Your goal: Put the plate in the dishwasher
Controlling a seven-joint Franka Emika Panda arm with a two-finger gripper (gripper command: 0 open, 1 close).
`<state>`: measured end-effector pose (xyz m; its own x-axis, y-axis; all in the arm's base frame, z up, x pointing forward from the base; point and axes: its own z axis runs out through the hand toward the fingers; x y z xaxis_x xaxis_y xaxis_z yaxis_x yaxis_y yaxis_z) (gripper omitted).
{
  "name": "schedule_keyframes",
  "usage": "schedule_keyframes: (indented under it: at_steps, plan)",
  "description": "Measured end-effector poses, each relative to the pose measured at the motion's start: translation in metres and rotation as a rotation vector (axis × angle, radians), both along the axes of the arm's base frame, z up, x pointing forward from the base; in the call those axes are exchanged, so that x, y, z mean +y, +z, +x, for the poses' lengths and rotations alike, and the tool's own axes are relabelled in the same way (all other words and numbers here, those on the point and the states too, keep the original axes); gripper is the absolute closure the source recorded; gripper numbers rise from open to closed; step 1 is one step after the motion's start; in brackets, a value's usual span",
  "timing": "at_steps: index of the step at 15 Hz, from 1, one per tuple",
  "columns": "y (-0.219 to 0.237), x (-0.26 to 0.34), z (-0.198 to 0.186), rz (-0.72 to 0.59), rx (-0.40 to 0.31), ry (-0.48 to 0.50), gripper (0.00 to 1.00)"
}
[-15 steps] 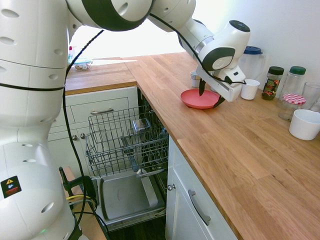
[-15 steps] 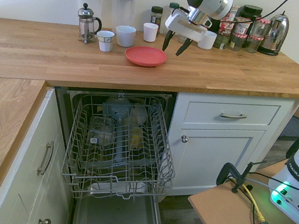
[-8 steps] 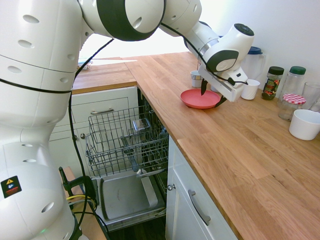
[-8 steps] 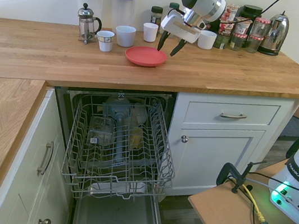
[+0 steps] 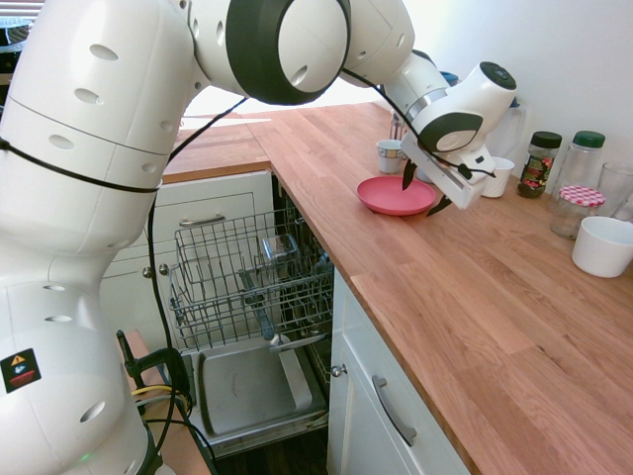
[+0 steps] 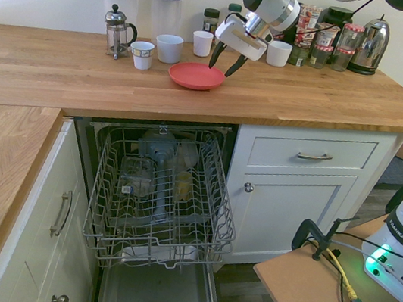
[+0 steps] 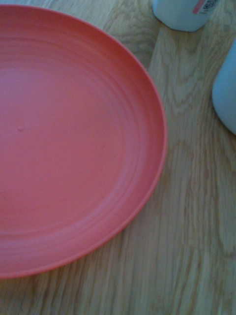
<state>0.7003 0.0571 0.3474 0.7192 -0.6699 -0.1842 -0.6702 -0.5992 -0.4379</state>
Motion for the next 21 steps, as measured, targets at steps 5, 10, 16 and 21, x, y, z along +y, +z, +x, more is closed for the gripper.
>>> schedule_keyframes:
  at_steps: [5, 10, 16, 21]
  plan:
    - [-0.012, 0.008, 0.010, 0.008, 0.012, 0.016, 1.00]
    - [-0.019, 0.011, 0.011, 0.025, 0.024, 0.026, 1.00]
    - [-0.030, 0.008, 0.012, 0.072, 0.015, 0.039, 1.00]
    - [-0.036, 0.006, 0.012, 0.097, 0.004, 0.053, 1.00]
